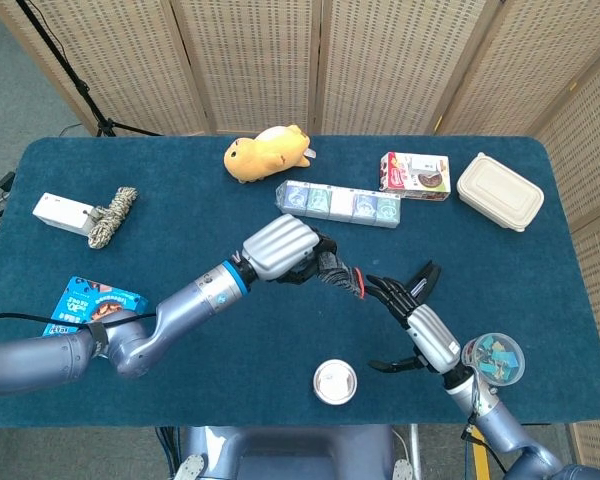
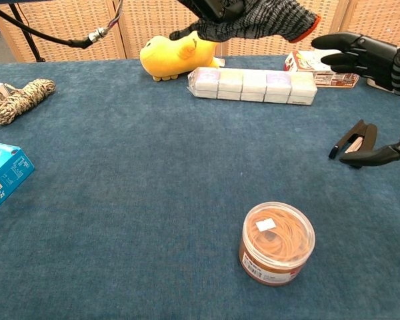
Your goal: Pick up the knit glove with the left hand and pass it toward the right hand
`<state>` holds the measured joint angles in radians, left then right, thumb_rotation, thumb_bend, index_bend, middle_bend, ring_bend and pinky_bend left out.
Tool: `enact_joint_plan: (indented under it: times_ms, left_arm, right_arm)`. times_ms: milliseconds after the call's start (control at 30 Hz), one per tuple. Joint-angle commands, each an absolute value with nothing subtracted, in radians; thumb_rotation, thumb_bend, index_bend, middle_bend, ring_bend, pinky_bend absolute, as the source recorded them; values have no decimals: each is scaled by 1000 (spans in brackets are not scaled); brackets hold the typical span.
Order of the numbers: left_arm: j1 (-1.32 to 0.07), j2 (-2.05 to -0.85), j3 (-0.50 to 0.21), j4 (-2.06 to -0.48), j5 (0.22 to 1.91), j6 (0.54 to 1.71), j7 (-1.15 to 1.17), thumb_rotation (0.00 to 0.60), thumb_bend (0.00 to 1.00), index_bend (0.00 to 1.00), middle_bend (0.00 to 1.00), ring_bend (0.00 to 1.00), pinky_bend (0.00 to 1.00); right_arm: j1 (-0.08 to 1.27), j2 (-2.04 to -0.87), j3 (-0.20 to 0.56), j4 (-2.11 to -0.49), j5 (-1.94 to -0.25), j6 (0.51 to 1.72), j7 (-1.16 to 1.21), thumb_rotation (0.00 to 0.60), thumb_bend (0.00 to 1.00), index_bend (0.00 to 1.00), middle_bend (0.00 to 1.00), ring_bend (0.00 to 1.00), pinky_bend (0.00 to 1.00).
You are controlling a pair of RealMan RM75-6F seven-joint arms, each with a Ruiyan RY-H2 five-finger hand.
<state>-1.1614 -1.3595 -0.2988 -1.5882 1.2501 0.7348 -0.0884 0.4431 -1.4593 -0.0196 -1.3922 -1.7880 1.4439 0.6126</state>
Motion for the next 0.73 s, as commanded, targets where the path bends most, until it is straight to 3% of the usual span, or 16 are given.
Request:
enact_joint_plan:
  times_ms: [33,733]
  left_arm:
    - [-1165,-1352,-302,-1590,1227,728,-73,600,508,609,582,543,649]
    - [-1182,-1378,-304,-1605,1188,727,-35,600,508,609,582,543,649]
  right_arm:
    - [438,-1462,-25,-1383,-1788,1455,620,600,0,3,0,0,0]
    - [462,-1463,-29,-1418,-1802,1463,604,600,0,4,0,0,0]
